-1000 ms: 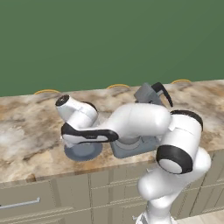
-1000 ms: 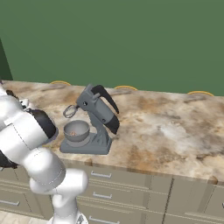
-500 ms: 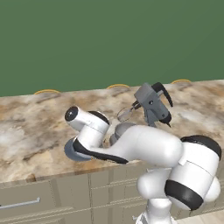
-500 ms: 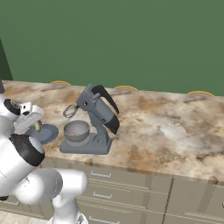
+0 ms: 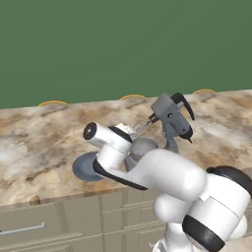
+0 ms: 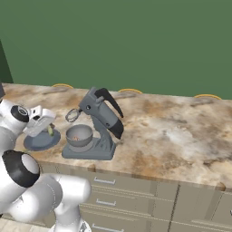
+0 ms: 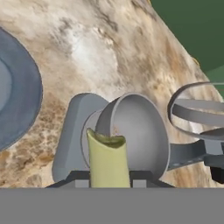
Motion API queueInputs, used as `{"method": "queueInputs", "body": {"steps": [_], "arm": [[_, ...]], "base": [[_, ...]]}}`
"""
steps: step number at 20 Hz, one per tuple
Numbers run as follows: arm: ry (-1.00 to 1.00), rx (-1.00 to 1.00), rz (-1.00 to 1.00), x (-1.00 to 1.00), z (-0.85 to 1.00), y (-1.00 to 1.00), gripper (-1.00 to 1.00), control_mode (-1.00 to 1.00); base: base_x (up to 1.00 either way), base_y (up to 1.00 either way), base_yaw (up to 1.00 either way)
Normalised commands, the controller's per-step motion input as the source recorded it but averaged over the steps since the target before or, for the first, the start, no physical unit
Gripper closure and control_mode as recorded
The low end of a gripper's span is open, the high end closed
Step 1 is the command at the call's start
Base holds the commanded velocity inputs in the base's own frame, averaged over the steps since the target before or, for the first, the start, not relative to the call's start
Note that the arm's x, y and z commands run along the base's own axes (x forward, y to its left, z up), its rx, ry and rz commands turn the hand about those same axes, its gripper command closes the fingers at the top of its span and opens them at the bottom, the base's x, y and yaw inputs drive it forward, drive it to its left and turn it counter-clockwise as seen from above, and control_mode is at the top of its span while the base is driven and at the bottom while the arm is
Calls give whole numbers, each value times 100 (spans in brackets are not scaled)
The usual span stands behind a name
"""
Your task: Add butter and sugar cubes to the stand mixer bowl and then turn on the stand mixer to begin making frosting.
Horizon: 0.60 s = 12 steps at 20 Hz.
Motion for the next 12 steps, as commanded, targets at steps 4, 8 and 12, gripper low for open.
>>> {"method": "queueInputs", "body": {"steps": [4, 8, 12], "arm": [[-3, -14, 0, 3, 0, -40, 100, -100], [-6, -13, 0, 0, 0, -40, 100, -100], [-2, -12, 0, 0, 0, -25, 100, -100]], "base": [[0, 0, 0], [0, 0, 0], [0, 0, 0]]}}
